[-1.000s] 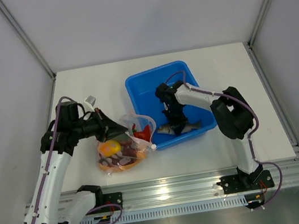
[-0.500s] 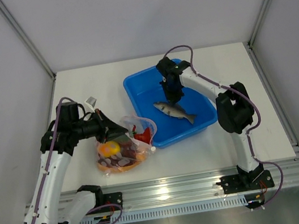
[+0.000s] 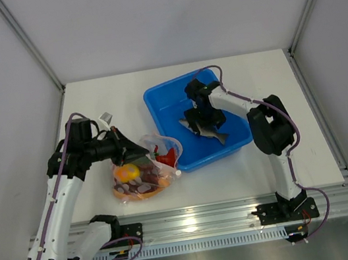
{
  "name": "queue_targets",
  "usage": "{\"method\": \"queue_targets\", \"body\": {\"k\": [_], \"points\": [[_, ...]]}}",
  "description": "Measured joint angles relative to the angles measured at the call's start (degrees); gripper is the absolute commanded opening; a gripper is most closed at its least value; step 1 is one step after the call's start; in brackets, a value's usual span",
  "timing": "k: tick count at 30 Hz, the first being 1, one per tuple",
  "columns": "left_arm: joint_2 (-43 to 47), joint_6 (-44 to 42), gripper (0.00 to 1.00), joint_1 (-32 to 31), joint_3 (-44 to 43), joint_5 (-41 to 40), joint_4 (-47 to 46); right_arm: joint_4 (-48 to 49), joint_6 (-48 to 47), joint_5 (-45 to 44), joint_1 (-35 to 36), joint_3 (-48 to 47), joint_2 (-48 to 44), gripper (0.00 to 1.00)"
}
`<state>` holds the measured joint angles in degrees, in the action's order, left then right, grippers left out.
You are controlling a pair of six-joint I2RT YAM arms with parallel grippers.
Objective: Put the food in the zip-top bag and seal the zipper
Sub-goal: Pick up the fake fish from the bin.
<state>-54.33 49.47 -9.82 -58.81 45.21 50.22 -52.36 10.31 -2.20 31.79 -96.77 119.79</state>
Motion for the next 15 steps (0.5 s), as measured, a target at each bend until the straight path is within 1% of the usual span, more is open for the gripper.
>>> {"method": "queue_targets", "body": {"k": [5, 8, 9, 11, 12, 13, 14, 15], "points": [[0.0, 0.0, 0.0, 0.0, 0.0, 0.0, 0.02, 0.39, -1.18, -1.95, 0.0, 4.66, 0.0, 0.9], [0.0, 0.0, 0.01, 0.0, 0.0, 0.04, -0.02, 0.68, -1.4, -3.1, 0.02, 5.2, 0.0, 0.85], [0.0, 0.0, 0.0, 0.0, 0.0, 0.09, -0.02, 1.07, -1.4, -3.5, 0.09, 5.29, 0.0, 0.8], [-0.02, 0.0, 0.01, 0.0, 0.0, 0.17, -0.02, 1.86, -1.44, -4.13, 0.13, 5.57, 0.02, 0.74], [-0.04, 0.0, 0.01, 0.0, 0.0, 0.2, -0.02, 2.45, -1.46, -4.55, 0.2, 5.92, 0.02, 0.67], [-0.04, 0.0, 0.0, 0.0, 0.0, 0.2, -0.02, 2.69, -1.57, -4.5, 0.24, 6.08, 0.02, 0.65], [-0.04, 0.0, 0.0, 0.0, 0.0, 0.2, 0.0, 3.17, -1.49, -4.61, 0.33, 6.23, 0.02, 0.6], [-0.04, 0.0, 0.01, 0.0, 0.0, 0.2, 0.0, 3.52, -1.51, -4.61, 0.39, 6.27, 0.02, 0.47]]}}
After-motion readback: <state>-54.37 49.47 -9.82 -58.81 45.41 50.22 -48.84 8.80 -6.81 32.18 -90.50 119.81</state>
